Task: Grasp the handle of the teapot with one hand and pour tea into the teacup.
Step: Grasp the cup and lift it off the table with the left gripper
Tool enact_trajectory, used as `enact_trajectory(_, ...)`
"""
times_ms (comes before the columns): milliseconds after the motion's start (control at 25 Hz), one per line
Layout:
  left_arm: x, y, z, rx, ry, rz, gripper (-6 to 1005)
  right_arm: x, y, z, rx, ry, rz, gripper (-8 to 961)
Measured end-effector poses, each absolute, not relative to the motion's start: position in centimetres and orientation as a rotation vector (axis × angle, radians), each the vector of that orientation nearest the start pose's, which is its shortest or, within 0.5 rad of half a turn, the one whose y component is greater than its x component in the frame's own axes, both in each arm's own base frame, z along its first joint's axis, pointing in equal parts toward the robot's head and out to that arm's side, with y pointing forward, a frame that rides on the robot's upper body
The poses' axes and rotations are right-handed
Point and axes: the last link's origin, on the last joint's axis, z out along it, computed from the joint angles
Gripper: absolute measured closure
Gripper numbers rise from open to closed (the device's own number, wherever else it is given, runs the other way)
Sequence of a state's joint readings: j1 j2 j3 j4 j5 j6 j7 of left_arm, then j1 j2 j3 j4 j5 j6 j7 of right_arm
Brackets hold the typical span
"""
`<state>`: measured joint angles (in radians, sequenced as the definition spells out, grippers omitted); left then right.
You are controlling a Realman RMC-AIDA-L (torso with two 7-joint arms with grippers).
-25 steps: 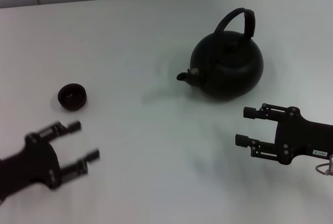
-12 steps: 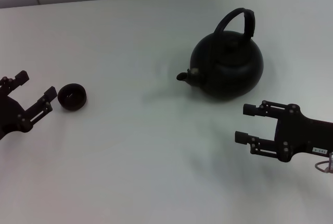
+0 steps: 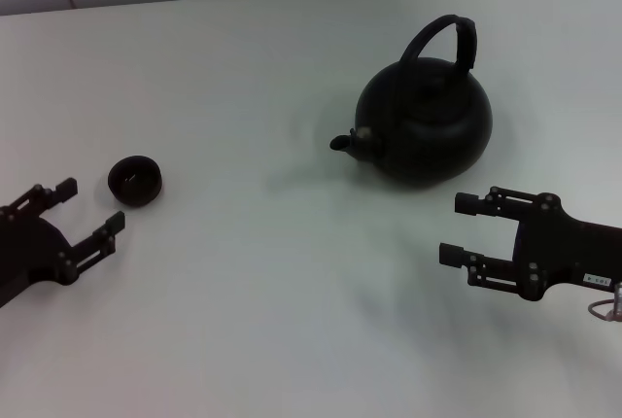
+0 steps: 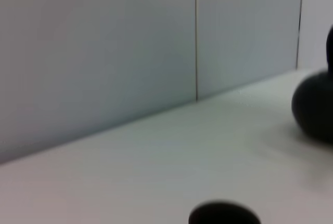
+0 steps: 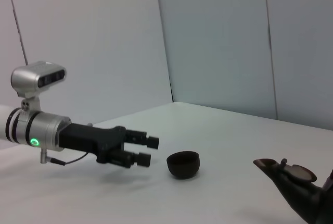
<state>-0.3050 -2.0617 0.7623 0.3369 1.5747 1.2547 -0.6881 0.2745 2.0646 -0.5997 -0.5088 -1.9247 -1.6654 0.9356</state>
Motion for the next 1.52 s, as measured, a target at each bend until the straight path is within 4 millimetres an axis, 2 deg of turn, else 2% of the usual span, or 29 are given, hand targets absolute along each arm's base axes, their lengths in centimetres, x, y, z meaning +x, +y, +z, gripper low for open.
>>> enact_trajectory(400, -35.4, 28.1, -2.6, -2.295, -0.473, -0.532, 245, 33.0, 23.9, -0.2, -2.569, 0.482, 0.792, 274)
enact_trajectory(840, -33.9, 30.7, -4.2, -2.323, -0.483, -0.498, 245, 32.9, 23.9, -0.1, -2.571, 0.472, 0.800, 275)
enact_trajectory(1160, -33.3, 31.6, -4.7, -2.336, -0.473, -0.483, 247, 33.0, 23.9, 0.0, -2.566, 0.471, 0.800, 275)
enact_trajectory(1520, -33.1, 31.6, -5.0, -2.343, -0.480, -0.485, 251, 33.0, 23.9, 0.0, -2.566, 0.468, 0.797, 275)
